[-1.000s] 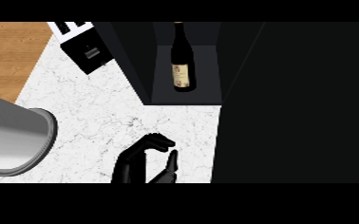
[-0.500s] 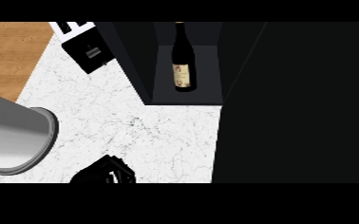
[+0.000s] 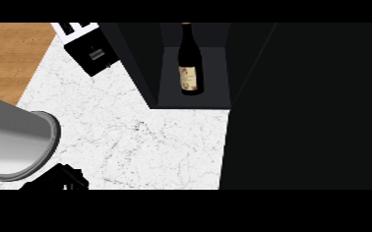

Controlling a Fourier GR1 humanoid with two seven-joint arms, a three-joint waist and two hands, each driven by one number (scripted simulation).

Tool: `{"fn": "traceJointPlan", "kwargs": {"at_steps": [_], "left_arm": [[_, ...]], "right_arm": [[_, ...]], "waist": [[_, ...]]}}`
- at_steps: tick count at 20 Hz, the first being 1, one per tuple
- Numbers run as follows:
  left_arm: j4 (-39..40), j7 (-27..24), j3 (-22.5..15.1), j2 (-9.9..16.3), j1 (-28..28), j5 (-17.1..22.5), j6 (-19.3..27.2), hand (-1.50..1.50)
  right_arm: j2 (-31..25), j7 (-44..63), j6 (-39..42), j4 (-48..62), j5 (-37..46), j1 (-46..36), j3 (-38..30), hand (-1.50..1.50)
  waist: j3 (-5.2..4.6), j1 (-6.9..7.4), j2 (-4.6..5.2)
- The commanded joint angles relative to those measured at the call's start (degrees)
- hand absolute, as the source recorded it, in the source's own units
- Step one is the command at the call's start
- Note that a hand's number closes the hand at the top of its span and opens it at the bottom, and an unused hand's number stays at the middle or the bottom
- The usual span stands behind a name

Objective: Pick up the wine, place it into the cabinet and close the cabinet

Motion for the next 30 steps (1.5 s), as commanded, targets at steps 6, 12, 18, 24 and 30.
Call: {"fn": "traceJointPlan", "kwargs": {"at_steps": [6,12,18,24,30], "left_arm": [[-0.57,-2.73,9.64,7.27,7.51,6.15,-8.92,1.5],[1.6,-3.42,14.97,10.49,9.9,10.1,-15.34,1.5],[2.84,-2.49,17.8,11.56,10.87,12.9,-18.44,1.5],[4.28,-2.59,19.12,12.33,10.0,13.44,-21.0,1.5],[4.62,-3.33,20.12,13.35,11.61,13.6,-23.49,1.5]], "right_arm": [[4.73,6.13,-1.06,-11.79,10.71,-4.14,18.61,1.5],[12.31,10.45,-5.18,-8.3,19.03,-9.44,30.74,1.5],[15.28,10.92,-14.46,-3.79,28.4,-15.87,42.69,1.5],[15.24,9.38,-20.99,2.41,28.17,-20.0,44.94,1.5],[15.12,8.69,-22.51,3.54,29.36,-23.01,45.14,1.5]], "waist": [[-0.16,0.47,-0.69],[-0.29,0.39,-1.13],[-0.23,0.05,-0.84],[-0.42,0.66,-0.56],[-0.48,2.13,-0.69]]}}
